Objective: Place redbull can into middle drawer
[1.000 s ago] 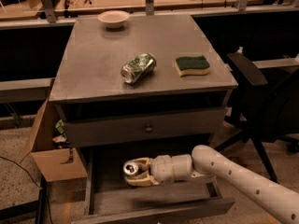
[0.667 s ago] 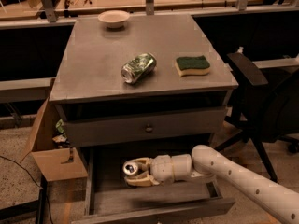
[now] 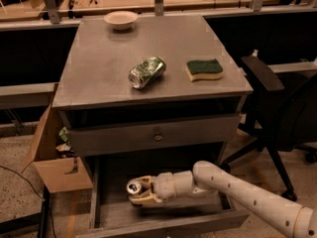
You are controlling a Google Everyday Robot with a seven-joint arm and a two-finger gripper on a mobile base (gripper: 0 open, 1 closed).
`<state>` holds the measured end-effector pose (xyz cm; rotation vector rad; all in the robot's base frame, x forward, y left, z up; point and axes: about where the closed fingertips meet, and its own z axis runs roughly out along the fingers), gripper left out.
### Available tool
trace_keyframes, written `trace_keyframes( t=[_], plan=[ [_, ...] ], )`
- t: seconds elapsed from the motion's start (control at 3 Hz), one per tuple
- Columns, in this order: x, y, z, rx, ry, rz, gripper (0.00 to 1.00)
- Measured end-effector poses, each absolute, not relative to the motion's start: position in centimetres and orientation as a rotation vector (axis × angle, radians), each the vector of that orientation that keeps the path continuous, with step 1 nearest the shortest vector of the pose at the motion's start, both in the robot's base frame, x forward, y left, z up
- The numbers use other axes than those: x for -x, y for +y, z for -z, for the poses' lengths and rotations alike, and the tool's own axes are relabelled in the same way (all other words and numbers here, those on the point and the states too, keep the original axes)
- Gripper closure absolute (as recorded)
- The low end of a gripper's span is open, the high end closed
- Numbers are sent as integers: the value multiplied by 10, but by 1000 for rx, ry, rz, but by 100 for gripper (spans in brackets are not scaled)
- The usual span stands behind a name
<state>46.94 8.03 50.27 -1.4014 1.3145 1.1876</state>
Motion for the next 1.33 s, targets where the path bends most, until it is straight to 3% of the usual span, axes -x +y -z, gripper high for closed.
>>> trace_keyframes(
  t=[0.33, 1.33],
  plan=[
    [-472, 87, -479, 1415, 1324, -1179, 81],
    [-479, 93, -440, 1397, 1408, -1131, 12]
  ],
)
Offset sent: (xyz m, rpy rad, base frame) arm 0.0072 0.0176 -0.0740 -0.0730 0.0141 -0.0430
